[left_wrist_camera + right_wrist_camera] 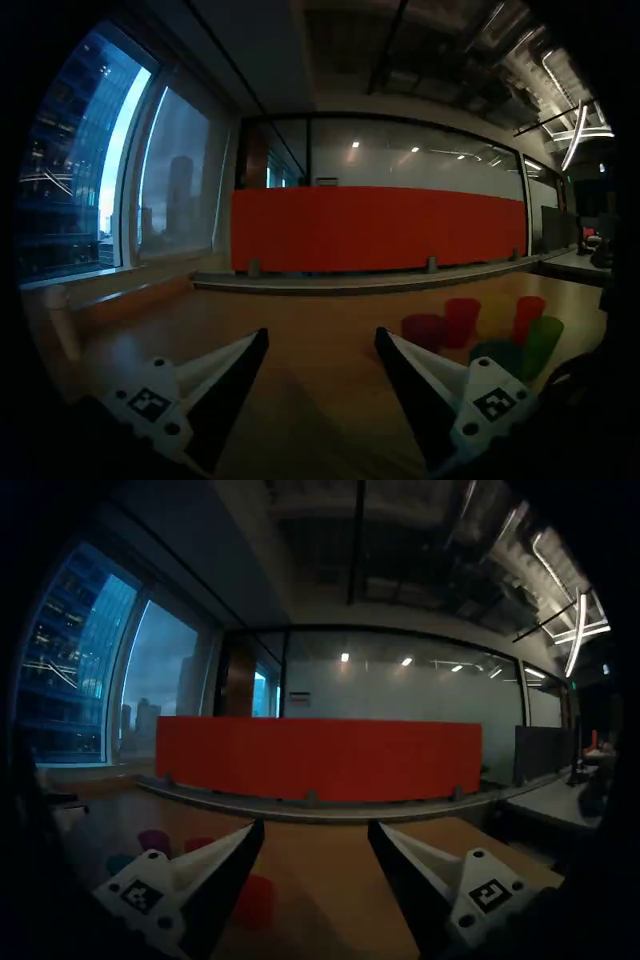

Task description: Pour water

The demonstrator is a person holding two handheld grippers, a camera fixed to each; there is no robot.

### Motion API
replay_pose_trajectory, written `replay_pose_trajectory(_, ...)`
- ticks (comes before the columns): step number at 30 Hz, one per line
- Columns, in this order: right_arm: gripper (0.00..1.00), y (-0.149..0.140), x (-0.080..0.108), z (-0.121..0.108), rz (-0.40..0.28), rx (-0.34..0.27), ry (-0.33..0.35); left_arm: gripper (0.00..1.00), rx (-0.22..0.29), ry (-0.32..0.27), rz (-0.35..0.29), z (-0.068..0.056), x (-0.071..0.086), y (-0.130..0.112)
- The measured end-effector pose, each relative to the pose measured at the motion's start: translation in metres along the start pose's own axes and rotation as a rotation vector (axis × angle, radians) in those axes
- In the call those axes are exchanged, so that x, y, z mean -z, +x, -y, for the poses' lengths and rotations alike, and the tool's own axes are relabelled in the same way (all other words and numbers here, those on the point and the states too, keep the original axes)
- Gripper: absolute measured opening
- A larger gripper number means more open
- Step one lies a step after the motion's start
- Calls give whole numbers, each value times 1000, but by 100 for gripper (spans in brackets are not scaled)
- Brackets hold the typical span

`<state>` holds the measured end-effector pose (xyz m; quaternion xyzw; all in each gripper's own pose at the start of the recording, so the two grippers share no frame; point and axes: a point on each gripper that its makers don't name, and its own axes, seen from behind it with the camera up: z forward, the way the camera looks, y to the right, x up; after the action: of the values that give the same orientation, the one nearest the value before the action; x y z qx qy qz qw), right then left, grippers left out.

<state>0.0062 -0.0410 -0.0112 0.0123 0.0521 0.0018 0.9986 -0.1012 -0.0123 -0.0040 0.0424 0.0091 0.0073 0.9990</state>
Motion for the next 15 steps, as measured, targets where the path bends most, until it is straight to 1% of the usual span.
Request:
replay_pose_trajectory(3,100,-2,-3,1,-8,-9,-1,99,0,0,0,0,0,0)
replay_pose_trajectory(9,100,-18,-6,4,-17,-9,3,99,0,0,0,0,0,0)
replay_pose_trajectory(15,100,-37,-6,-5,-4,-4,-23,99,0,0,0,0,0,0)
